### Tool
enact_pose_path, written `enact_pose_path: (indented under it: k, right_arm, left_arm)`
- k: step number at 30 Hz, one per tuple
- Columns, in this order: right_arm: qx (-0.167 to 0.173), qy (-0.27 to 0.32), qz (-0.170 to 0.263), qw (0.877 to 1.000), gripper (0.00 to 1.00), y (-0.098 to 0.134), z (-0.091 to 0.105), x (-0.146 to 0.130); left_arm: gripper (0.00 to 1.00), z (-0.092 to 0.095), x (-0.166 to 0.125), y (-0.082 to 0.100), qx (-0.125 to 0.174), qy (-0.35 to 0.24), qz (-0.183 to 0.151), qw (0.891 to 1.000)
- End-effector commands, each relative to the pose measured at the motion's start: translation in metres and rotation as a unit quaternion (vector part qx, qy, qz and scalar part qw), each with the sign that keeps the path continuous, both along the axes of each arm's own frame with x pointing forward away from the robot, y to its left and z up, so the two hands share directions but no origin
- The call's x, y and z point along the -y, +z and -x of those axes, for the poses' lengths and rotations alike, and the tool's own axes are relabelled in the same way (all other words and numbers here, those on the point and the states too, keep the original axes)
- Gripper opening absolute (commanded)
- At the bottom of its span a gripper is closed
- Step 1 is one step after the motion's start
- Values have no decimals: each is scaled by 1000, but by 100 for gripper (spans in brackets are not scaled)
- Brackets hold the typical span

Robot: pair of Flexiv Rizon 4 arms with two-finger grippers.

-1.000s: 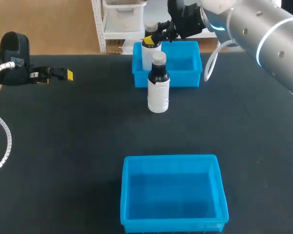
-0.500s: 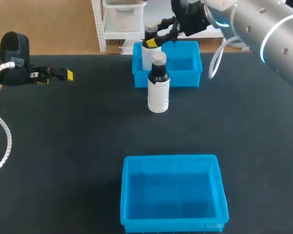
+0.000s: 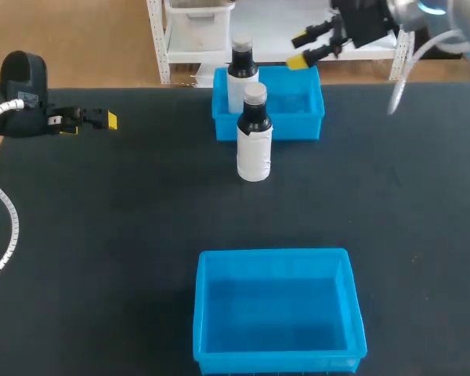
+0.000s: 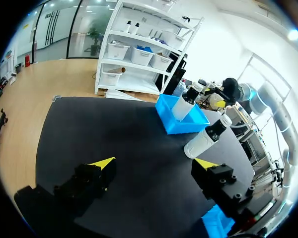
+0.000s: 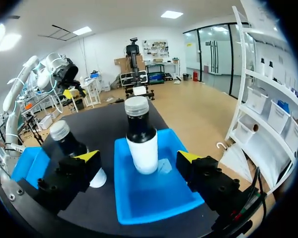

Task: Pick up the bottle, and place it in the far bin if it is heavy, or in the near bin if it is light.

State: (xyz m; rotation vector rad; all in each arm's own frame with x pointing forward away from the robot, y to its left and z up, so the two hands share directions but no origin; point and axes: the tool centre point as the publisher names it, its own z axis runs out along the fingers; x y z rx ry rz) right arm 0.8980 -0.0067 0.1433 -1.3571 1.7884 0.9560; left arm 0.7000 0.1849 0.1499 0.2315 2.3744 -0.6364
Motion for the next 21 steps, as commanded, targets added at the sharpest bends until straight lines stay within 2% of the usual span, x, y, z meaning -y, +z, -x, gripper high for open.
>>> enact_pose_path:
  k: [1, 6, 11, 21]
  right_arm:
    - [20, -33, 3, 999, 100, 13, 34, 38]
    - [36, -54, 10, 998, 100, 20, 66, 54]
    - [48, -59, 16, 997, 100, 21, 92, 53]
    - [42, 0, 8, 999, 100, 8, 129, 6]
  left_arm:
    - [100, 0, 0, 0, 0, 0, 0, 1000]
    - [100, 0, 0, 0, 0, 0, 0, 1000]
    - [100, 0, 0, 0, 0, 0, 0, 1000]
    - [100, 0, 0, 0, 0, 0, 0, 1000]
